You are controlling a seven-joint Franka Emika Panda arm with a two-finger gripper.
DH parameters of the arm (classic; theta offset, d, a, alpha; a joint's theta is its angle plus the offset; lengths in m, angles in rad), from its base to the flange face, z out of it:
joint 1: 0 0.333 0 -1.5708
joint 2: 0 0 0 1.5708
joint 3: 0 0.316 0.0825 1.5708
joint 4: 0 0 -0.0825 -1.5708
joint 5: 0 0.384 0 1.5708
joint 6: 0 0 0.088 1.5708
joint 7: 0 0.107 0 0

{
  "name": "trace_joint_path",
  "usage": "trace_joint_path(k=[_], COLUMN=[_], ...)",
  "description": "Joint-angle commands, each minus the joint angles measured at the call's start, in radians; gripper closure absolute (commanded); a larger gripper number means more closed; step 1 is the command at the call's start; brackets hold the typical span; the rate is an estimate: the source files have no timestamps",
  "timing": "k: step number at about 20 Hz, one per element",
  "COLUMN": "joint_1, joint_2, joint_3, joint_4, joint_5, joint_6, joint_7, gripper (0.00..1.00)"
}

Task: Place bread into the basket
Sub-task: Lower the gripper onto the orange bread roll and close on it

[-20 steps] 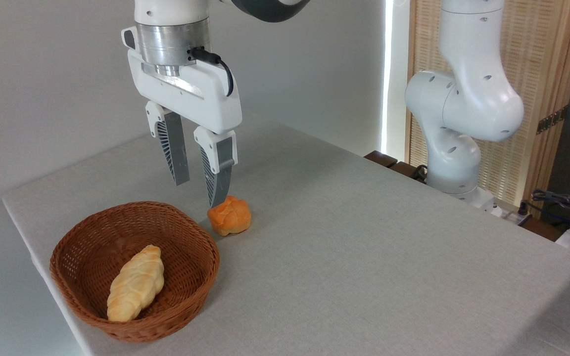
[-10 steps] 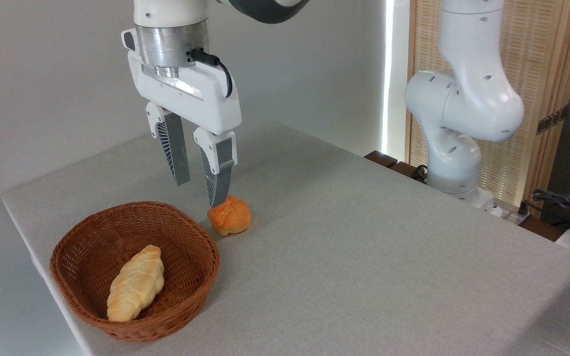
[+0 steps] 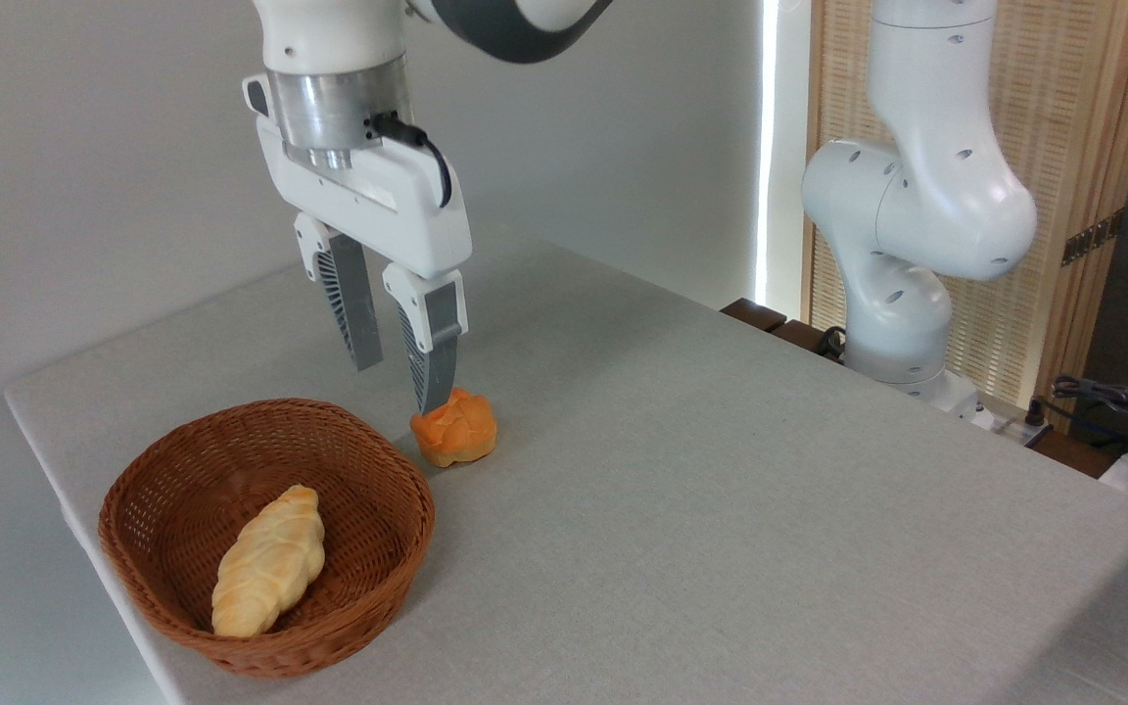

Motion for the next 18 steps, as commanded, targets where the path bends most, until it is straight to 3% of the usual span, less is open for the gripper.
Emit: trace_joint_path(k=[1,3,7,14,18], joint_1=[-0.028,-0.041,-0.098,-0.17,-0.178], joint_2=[-0.031,-0.037,-0.054,0.009,0.056], joint_3=[-0.007,-0.009,-0.009,-0.012,-0.014], joint_4=[-0.085,-0.127,-0.213,-0.247,-0.245], joint_5=[-0.052,-0.084,-0.084,-0.083,-0.075], joint_6=[0.008,0.026,0.068,0.102,0.108], joint_7=[0.015,0.017,0.018,0.017,0.018], gripper=[0.0,0.0,0.0,0.0,0.0])
